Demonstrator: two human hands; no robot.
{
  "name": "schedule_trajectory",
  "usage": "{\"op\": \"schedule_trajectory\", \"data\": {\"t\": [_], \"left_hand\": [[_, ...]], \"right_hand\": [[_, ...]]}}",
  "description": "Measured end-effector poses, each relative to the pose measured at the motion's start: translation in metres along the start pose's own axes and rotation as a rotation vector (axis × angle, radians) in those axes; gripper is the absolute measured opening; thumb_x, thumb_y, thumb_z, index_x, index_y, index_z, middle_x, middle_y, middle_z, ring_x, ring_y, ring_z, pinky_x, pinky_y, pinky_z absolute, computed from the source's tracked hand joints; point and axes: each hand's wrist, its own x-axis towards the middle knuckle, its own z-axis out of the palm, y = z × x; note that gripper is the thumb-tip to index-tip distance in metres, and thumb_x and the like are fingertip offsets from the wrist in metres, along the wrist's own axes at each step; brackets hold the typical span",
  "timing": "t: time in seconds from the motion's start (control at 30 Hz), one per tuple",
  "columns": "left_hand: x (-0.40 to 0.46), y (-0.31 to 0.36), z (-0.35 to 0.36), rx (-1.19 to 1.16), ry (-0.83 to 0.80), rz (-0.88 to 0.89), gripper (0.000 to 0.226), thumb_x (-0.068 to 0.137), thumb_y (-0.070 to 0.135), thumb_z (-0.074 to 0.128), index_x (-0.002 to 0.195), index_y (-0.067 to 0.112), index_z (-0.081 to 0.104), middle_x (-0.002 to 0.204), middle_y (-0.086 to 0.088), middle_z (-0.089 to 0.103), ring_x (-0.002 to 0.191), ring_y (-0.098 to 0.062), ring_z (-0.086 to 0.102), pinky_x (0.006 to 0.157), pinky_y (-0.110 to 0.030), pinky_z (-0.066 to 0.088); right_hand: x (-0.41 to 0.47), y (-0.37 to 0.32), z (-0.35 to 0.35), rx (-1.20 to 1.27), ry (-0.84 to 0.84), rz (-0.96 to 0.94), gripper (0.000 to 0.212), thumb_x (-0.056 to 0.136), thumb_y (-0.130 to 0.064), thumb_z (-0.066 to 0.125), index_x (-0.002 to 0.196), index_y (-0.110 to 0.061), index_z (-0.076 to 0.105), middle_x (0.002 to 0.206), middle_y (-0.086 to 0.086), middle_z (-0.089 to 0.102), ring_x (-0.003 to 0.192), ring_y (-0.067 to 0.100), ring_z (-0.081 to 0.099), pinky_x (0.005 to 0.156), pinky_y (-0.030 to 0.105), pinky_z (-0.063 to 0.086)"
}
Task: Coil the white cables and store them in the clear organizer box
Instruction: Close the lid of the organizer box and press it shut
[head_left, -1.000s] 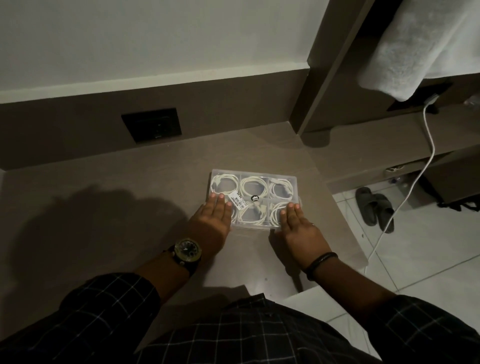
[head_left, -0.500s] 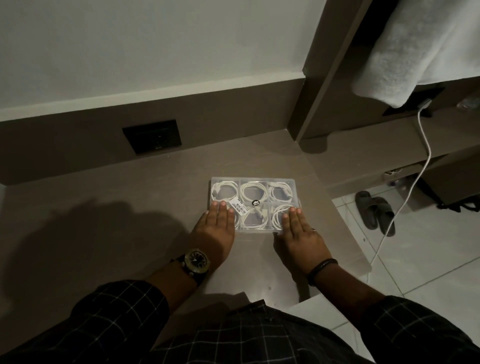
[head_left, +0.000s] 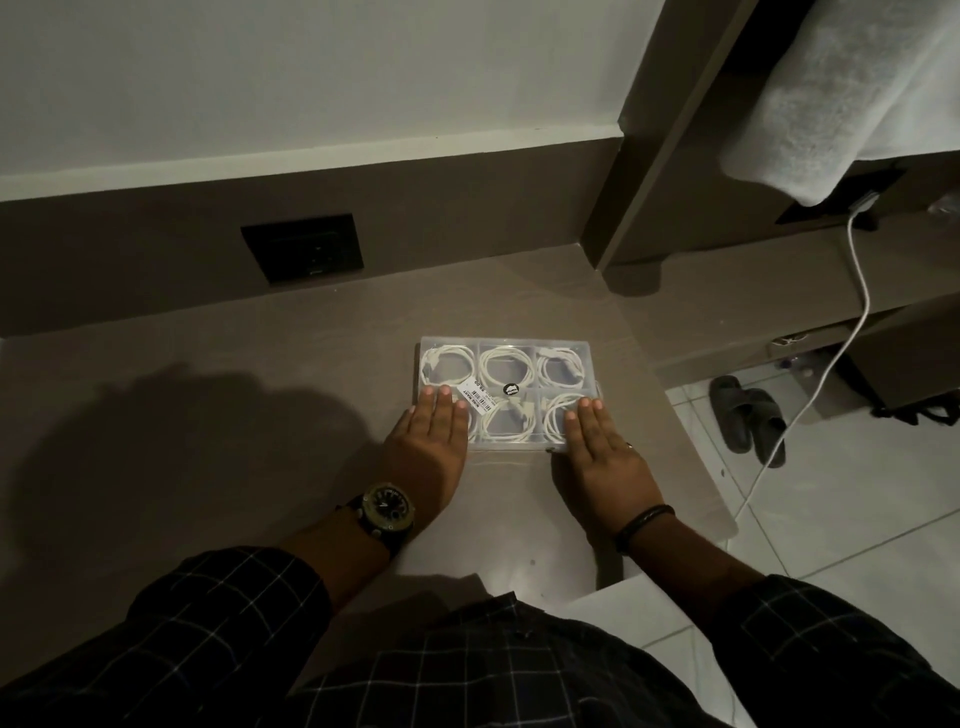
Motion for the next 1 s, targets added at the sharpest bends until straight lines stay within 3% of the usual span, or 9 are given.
{"op": "schedule_trajectory", "data": {"t": [0.1,0.2,0.27,0.33,0.4,0.47,0.6,0.77,1.0], "left_hand": [[0.006,0.004,-0.003,0.024,-0.026,0.006,0.041,0.086,0.008,0.046,0.121,-0.009,0.057,0.12,-0.033,0.059,0.109,-0.048,0.058,0.082,-0.05,0.055],[0.023,0.014,-0.009,0.026,-0.092,-0.02,0.046,0.082,0.005,0.032,0.115,-0.008,0.062,0.114,-0.033,0.063,0.103,-0.049,0.062,0.078,-0.048,0.057],[0.037,0.018,-0.009,0.036,-0.138,-0.038,0.049,0.08,0.006,0.03,0.113,-0.008,0.063,0.112,-0.034,0.063,0.101,-0.05,0.062,0.076,-0.047,0.057],[0.053,0.018,-0.007,0.015,-0.145,-0.058,0.05,0.078,0.006,0.029,0.113,-0.009,0.062,0.112,-0.035,0.063,0.102,-0.051,0.061,0.077,-0.048,0.057],[0.069,0.019,-0.005,-0.013,-0.17,-0.089,0.049,0.078,0.007,0.03,0.111,-0.008,0.063,0.11,-0.034,0.064,0.1,-0.05,0.062,0.077,-0.049,0.057],[0.084,0.018,-0.003,-0.042,-0.173,-0.108,0.048,0.078,0.007,0.031,0.107,-0.007,0.066,0.107,-0.032,0.066,0.098,-0.048,0.064,0.075,-0.048,0.058],[0.116,0.012,-0.001,-0.094,-0.221,-0.155,0.045,0.079,0.007,0.033,0.106,-0.01,0.065,0.106,-0.035,0.065,0.096,-0.052,0.063,0.076,-0.052,0.057],[0.154,0.002,0.01,-0.087,-0.288,-0.194,0.048,0.08,0.005,0.028,0.109,-0.017,0.059,0.107,-0.041,0.061,0.1,-0.056,0.059,0.082,-0.058,0.052],[0.182,-0.01,0.024,-0.179,-0.352,-0.238,0.045,0.077,0.013,0.04,0.103,-0.015,0.062,0.103,-0.039,0.063,0.096,-0.051,0.063,0.083,-0.055,0.053]], "right_hand": [[0.012,0.01,-0.002,-0.032,-0.007,-0.015,0.051,0.082,-0.014,0.054,0.128,0.008,0.046,0.128,0.034,0.053,0.117,0.047,0.054,0.076,0.052,0.058],[0.032,0.025,-0.015,-0.047,-0.043,0.0,0.055,0.085,-0.022,0.029,0.121,0.011,0.054,0.122,0.035,0.057,0.111,0.048,0.057,0.078,0.056,0.056],[0.048,0.031,-0.028,0.0,-0.026,0.009,0.062,0.088,-0.028,0.022,0.13,0.011,0.044,0.135,0.036,0.044,0.124,0.05,0.046,0.095,0.057,0.046],[0.061,0.038,-0.033,0.021,-0.036,0.039,0.065,0.093,-0.039,0.025,0.142,0.005,0.025,0.151,0.03,0.022,0.141,0.042,0.022,0.113,0.047,0.025],[0.073,0.044,-0.037,0.051,-0.053,0.094,0.078,0.09,-0.053,0.021,0.146,0.001,0.017,0.155,0.026,0.013,0.145,0.036,0.011,0.118,0.04,0.014],[0.088,0.051,-0.042,0.055,-0.068,0.109,0.077,0.092,-0.054,0.024,0.146,0.0,0.014,0.156,0.024,0.008,0.146,0.034,0.007,0.118,0.037,0.01],[0.121,0.069,-0.05,0.08,-0.081,0.106,0.066,0.097,-0.038,0.035,0.147,-0.003,0.01,0.158,0.02,0.003,0.146,0.03,0.003,0.119,0.036,0.008],[0.163,0.091,-0.058,0.154,-0.064,0.093,0.065,0.095,-0.035,0.04,0.146,-0.002,0.017,0.158,0.02,0.008,0.146,0.032,0.008,0.118,0.036,0.012],[0.181,0.107,-0.057,0.217,-0.05,0.091,0.063,0.095,-0.033,0.041,0.145,-0.002,0.02,0.157,0.02,0.01,0.146,0.032,0.01,0.118,0.036,0.013]]}}
